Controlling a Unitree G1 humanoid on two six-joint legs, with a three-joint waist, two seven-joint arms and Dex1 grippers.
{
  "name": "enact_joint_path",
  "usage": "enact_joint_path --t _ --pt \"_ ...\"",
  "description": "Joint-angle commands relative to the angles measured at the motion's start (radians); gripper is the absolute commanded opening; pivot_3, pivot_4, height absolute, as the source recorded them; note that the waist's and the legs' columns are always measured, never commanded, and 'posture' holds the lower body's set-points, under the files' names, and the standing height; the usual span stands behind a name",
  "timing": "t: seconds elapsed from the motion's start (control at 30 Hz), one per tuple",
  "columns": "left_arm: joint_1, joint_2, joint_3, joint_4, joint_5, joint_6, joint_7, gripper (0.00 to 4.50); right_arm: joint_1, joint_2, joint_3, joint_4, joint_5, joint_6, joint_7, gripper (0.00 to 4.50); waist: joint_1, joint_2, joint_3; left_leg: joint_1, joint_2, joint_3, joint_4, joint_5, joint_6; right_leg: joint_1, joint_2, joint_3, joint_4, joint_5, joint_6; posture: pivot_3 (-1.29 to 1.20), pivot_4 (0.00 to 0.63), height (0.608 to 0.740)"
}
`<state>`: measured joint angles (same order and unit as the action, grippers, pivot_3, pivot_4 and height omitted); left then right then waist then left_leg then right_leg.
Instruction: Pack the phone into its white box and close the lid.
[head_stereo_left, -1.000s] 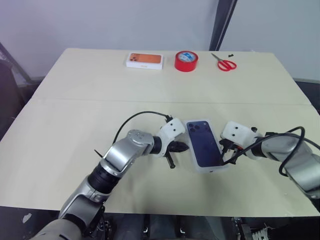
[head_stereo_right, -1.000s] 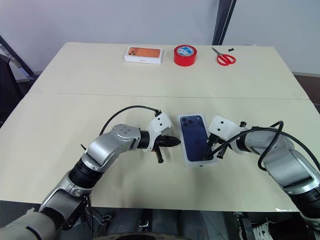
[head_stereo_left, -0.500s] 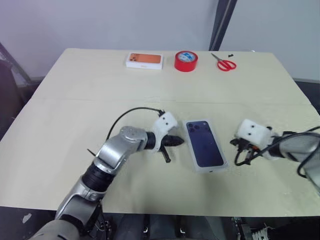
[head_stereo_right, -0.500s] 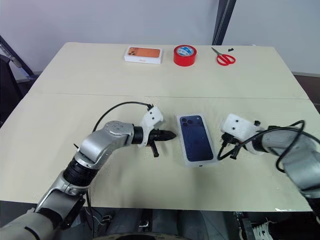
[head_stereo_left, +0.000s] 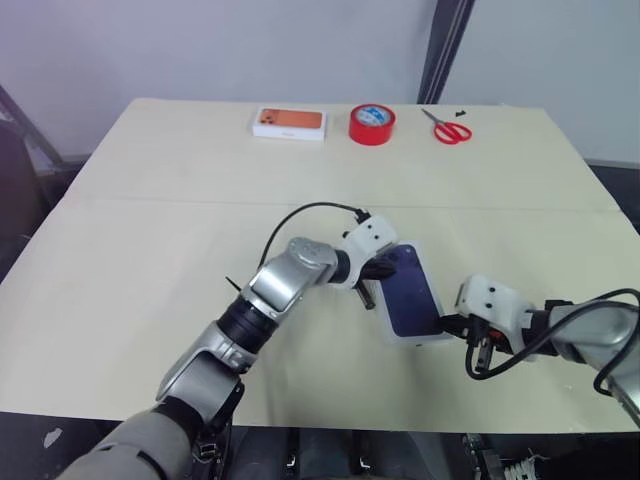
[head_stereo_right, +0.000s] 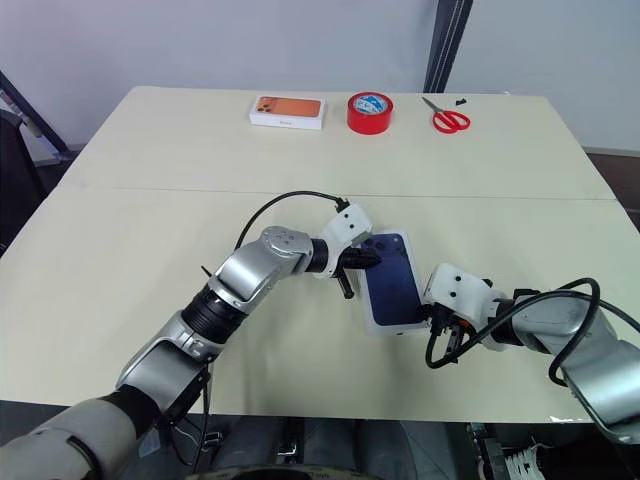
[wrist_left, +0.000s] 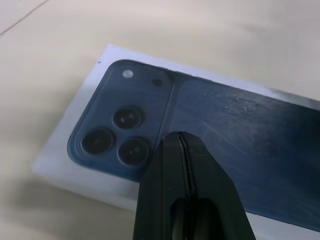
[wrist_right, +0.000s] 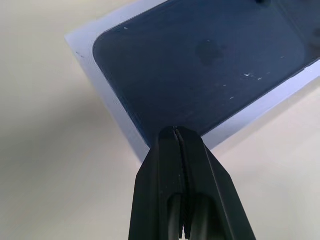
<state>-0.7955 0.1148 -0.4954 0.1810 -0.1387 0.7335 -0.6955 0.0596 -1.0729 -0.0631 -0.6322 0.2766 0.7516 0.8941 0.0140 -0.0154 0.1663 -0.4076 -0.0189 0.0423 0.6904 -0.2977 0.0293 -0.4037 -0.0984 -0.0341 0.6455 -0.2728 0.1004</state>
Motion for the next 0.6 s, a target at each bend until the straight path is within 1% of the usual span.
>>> enact_joint_path --t 0.03,0.17,0.23,0.3,0.37,0.47,0.6 --pt "0.013 -0.003 0.000 0.017 0.018 0.004 -0.002 0.00 0.008 -0.003 0.027 0.003 -0.031 0.002 -0.023 0.04 0.000 -0.003 -0.002 0.000 0.000 -0.001 0.000 0.000 0.000 0.000 0.000 0.000 0.000 0.000 0.000 0.00 0.150 0.719" --pt "0.024 0.021 0.161 -0.068 -0.035 -0.030 0.030 0.00 -0.089 0.054 -0.063 0.053 0.015 0.002 -0.051 0.04 -0.005 -0.002 -0.002 -0.001 0.000 -0.001 0.001 0.000 0.000 -0.001 -0.001 0.000 0.000 0.000 0.000 0.00 0.150 0.719" --pt "0.050 0.063 0.237 -0.142 -0.049 -0.057 0.045 0.00 -0.151 0.080 -0.103 0.109 0.034 0.003 -0.067 0.04 -0.008 -0.001 -0.001 -0.002 0.001 -0.001 0.001 0.000 -0.001 -0.003 0.000 0.000 0.001 0.000 0.000 0.00 0.150 0.719" --pt "0.094 0.123 0.315 -0.228 -0.063 -0.063 0.057 0.00 -0.209 0.105 -0.133 0.181 0.039 -0.039 -0.079 0.04 -0.010 0.000 -0.001 -0.002 0.001 -0.001 0.000 0.004 -0.007 -0.004 0.000 0.000 0.002 0.000 0.000 0.00 0.150 0.719" --pt "0.168 0.206 0.382 -0.317 -0.071 -0.063 0.053 0.00 -0.253 0.118 -0.140 0.250 0.034 -0.077 -0.080 0.04 -0.009 0.000 -0.001 -0.002 0.001 -0.001 -0.001 0.004 -0.008 -0.004 0.000 0.000 0.001 0.000 0.000 0.00 0.150 0.719" --pt "0.288 0.297 0.463 -0.419 -0.079 -0.061 0.059 0.00 -0.305 0.133 -0.145 0.359 0.034 -0.132 -0.066 0.04 -0.005 0.001 -0.001 -0.001 0.001 -0.001 -0.003 0.005 -0.008 -0.004 0.000 0.000 0.001 0.000 0.000 0.00 0.150 0.719" --pt "0.498 0.387 0.617 -0.508 -0.099 -0.065 0.080 0.00 -0.370 0.155 -0.141 0.471 0.072 -0.167 -0.017 0.04 -0.002 0.001 -0.001 -0.001 0.000 -0.001 -0.003 0.005 -0.008 -0.004 -0.002 0.000 0.000 0.000 0.000 0.00 0.150 0.719"
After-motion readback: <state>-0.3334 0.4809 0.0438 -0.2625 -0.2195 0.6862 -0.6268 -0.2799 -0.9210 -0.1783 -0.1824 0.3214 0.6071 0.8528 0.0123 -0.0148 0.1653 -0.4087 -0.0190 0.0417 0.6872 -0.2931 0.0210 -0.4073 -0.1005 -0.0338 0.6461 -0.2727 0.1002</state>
